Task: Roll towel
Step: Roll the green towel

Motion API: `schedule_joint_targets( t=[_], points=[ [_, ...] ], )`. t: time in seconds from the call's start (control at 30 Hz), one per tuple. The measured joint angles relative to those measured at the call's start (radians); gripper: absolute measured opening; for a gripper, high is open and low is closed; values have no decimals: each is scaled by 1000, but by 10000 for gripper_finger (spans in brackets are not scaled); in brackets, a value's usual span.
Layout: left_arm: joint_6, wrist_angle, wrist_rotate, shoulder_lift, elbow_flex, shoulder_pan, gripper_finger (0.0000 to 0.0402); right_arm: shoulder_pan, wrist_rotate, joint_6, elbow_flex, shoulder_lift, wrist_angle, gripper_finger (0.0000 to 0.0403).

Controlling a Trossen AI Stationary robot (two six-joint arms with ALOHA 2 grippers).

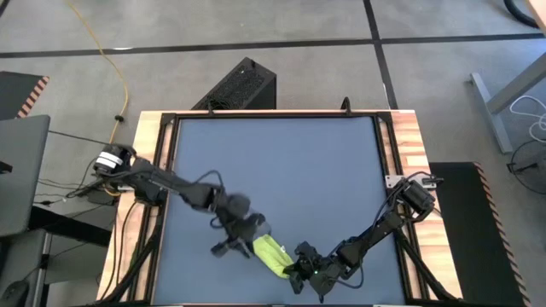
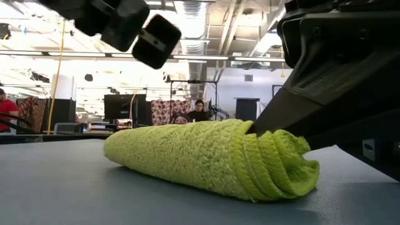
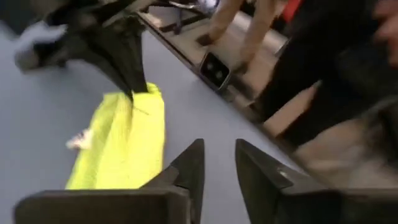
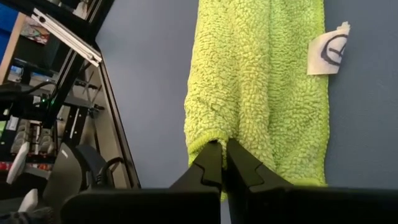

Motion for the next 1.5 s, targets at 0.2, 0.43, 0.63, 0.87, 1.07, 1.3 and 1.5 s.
schedule_joint_targets(
  t=[0.2,0.43,0.63,0.87,1.07,1.3,1.5],
  points=[
    [153,18,-303,57,0,-102,148,0,16,25,-1,1,-1,19],
    [330,-5,-363,121,2,-108,204,0,20,42,-1,1,3,20],
    [387,-29,-417,182,2,-111,208,0,23,62,-2,1,5,21],
    [330,-36,-517,232,3,-109,208,0,26,69,-2,1,14,21],
    [251,-96,-515,234,6,-93,194,0,26,71,-2,1,23,21],
    [174,-129,-503,233,7,-64,80,0,26,73,-2,1,28,21],
    [110,-263,-415,234,70,-39,11,2,25,89,-2,1,27,22]
  ],
)
